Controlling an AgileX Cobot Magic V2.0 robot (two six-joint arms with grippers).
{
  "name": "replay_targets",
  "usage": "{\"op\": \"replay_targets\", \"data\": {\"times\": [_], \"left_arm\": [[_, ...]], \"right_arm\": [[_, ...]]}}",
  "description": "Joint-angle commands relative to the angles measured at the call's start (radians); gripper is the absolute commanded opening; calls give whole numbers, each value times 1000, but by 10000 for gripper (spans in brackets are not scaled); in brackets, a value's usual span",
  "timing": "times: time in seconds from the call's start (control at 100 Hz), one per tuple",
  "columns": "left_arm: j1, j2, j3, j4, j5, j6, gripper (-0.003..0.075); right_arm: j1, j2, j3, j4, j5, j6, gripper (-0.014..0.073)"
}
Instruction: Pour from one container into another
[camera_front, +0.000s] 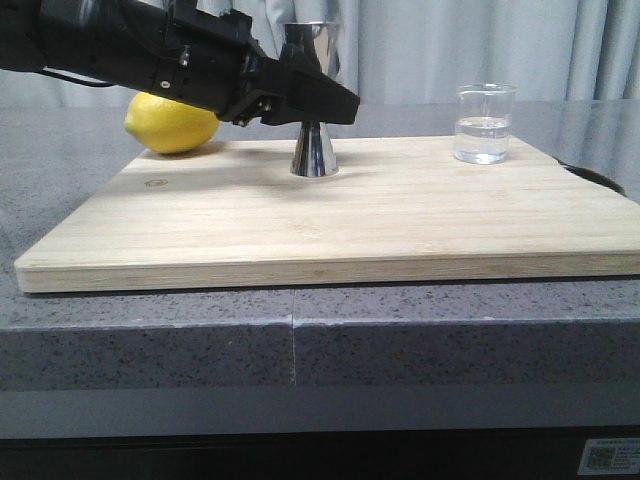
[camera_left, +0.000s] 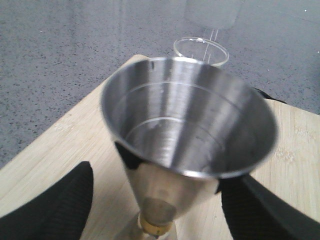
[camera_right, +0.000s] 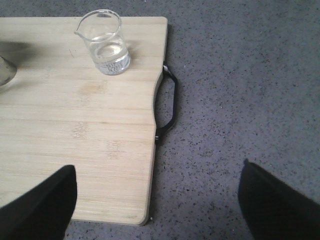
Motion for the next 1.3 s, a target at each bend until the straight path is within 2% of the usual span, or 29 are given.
{"op": "replay_targets", "data": {"times": [0.0, 0.37, 0.66, 0.79, 0.98, 1.12, 1.29], "left_arm": [[-7, -51, -30, -62, 38, 2, 484], [-7, -51, -30, -62, 54, 2, 182], [-7, -51, -30, -62, 62, 2, 19], [-7, -51, -30, -62, 63, 2, -19], [-7, -51, -30, -62, 74, 13, -19], [-7, -51, -30, -64, 105, 78, -19], [-7, -51, -30, -66, 107, 80, -19]], "right_arm": [[4, 1, -36, 6, -68, -11, 595], [4, 1, -36, 6, -72, -11, 595], [4, 1, -36, 6, -75, -11, 595], [4, 1, -36, 9, -77, -29, 595], [28, 1, -54, 45, -102, -86, 595], [79, 10, -56, 73, -170, -108, 595], [154, 71, -56, 73, -285, -108, 594]]}}
